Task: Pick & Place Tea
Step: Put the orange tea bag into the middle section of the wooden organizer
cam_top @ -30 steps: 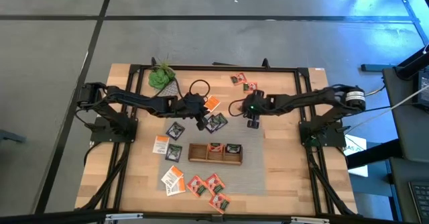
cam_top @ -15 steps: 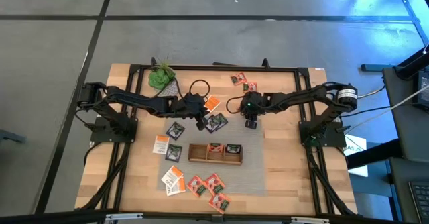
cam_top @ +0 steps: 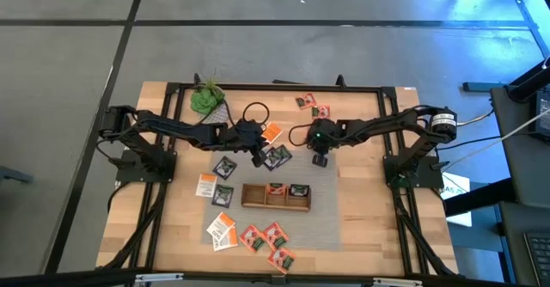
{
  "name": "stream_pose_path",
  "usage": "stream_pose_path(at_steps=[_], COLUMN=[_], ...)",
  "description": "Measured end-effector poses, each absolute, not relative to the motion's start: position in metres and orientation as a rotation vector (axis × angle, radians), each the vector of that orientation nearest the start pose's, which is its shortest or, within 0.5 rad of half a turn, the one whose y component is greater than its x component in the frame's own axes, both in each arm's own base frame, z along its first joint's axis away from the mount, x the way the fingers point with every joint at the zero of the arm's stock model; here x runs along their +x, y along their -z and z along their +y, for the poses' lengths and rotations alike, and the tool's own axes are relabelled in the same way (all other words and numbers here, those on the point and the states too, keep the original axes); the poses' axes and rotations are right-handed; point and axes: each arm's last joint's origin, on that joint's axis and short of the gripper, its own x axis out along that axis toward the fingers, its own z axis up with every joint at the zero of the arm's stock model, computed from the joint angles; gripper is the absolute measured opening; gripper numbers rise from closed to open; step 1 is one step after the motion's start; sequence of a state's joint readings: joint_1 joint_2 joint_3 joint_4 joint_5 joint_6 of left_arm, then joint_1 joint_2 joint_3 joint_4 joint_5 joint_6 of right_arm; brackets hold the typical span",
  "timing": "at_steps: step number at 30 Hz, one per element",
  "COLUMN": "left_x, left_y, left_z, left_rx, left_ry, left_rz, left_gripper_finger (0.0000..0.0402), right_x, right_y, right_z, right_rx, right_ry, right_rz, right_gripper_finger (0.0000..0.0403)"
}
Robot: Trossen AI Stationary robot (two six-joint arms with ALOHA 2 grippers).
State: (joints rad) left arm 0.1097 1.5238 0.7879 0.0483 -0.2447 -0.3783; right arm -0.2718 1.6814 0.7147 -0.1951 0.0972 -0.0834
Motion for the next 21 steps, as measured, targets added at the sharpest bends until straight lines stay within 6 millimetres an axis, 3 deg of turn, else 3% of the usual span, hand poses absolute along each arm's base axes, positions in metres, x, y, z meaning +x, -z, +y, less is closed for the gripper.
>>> stream_pose_path(at_steps=[4,12,21], left_x=[0.301,0.302,0.316], left_y=[-0.186,-0.187,-0.188], left_z=[0.04,0.04,0.051], left_rx=[-0.313,-0.286,-0.236], left_ry=[-0.466,-0.455,-0.384], left_rz=[0.615,0.611,0.476], left_gripper_finger=[0.0077,0.0079,0.008], right_x=[0.265,0.265,0.267], right_y=[-0.11,-0.11,-0.11], right_z=[-0.077,-0.077,-0.077], right_rx=[0.028,0.06,0.172], right_ry=[0.277,0.273,0.31], right_rz=[1.174,1.167,1.129], right_gripper_finger=[0.0006,0.0009,0.0009])
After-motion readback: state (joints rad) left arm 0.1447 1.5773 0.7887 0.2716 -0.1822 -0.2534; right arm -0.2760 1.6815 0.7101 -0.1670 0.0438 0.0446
